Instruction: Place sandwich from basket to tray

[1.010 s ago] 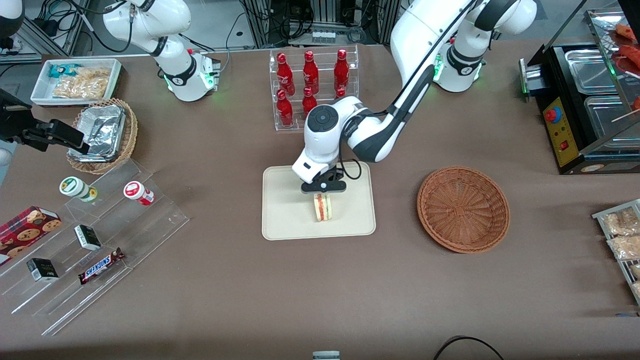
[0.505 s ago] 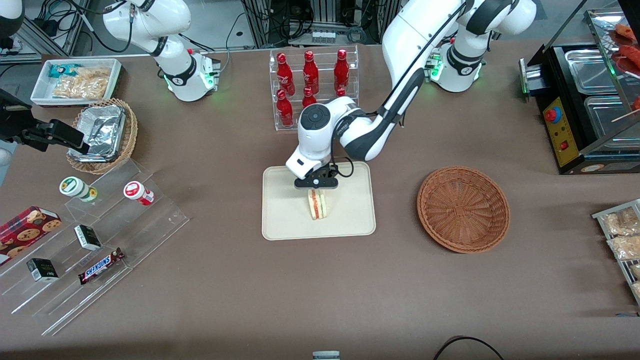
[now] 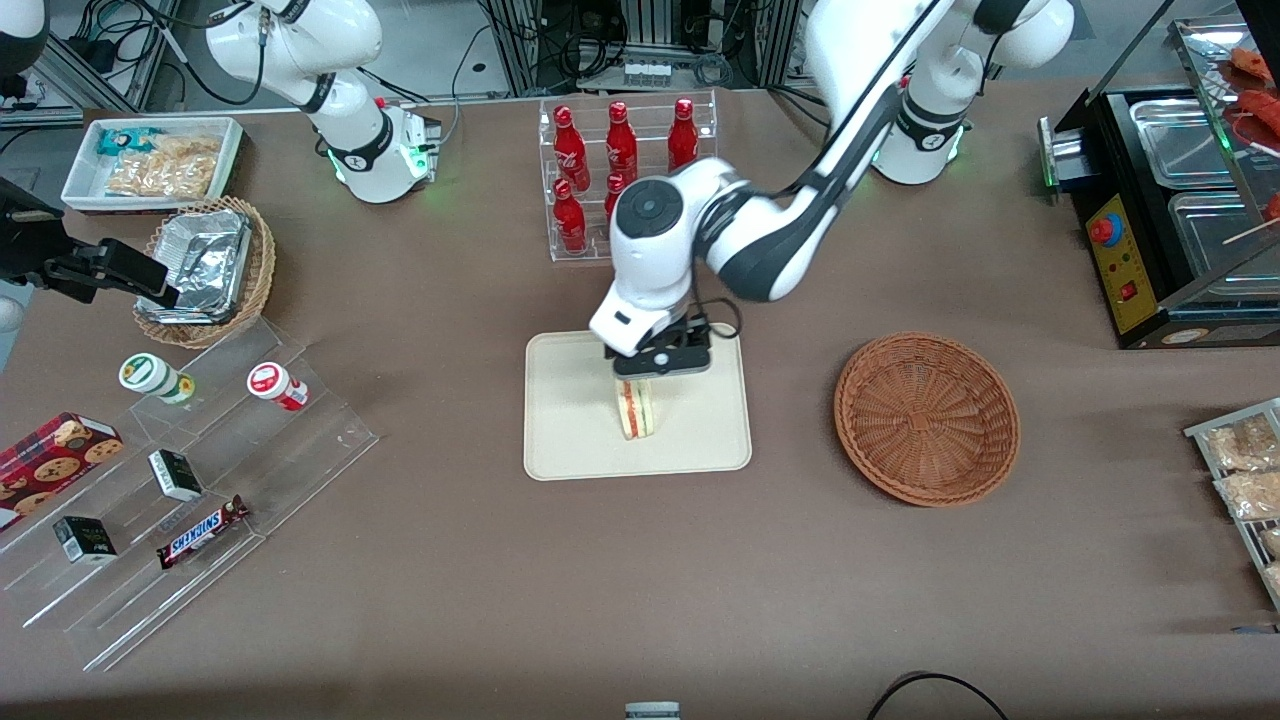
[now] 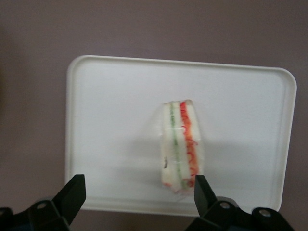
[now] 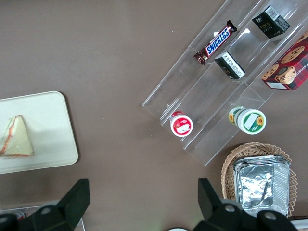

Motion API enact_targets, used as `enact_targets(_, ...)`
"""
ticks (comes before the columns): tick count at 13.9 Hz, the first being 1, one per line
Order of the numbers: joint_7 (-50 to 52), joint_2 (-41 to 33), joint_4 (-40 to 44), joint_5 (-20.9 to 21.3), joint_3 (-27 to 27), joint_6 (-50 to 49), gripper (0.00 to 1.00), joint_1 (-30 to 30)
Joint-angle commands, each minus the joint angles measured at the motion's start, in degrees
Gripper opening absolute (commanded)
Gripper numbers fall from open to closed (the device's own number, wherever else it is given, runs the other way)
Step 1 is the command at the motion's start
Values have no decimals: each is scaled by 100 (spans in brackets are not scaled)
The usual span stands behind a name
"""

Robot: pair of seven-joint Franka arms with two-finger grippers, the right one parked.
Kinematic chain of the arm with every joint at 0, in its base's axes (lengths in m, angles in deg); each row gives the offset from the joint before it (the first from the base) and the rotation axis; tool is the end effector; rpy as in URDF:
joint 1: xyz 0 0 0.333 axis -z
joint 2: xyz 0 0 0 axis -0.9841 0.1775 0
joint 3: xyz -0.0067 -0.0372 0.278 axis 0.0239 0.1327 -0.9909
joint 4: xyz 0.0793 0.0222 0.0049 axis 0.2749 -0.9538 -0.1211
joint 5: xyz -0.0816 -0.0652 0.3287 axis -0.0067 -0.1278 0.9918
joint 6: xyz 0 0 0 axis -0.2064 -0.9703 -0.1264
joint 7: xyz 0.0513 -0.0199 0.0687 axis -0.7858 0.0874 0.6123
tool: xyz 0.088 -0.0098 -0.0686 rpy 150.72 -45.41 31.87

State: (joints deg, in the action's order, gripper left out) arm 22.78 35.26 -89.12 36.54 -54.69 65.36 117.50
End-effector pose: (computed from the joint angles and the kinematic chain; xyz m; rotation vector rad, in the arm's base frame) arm 0.4437 -0.4436 0.3537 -3.1122 -0.2121 -0.0933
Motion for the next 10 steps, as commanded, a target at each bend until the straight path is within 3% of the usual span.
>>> enact_targets(1, 108, -772, -187, -181, 1, -841, 100, -334)
enact_targets(4, 64, -1440, -178, -207, 1, -1660, 100, -888)
enact_targets(7, -23, -1976, -134, -540, -8, -2311, 100, -1599)
enact_targets(10, -1065, -2434, -126, -848, -8, -2898, 100, -2320)
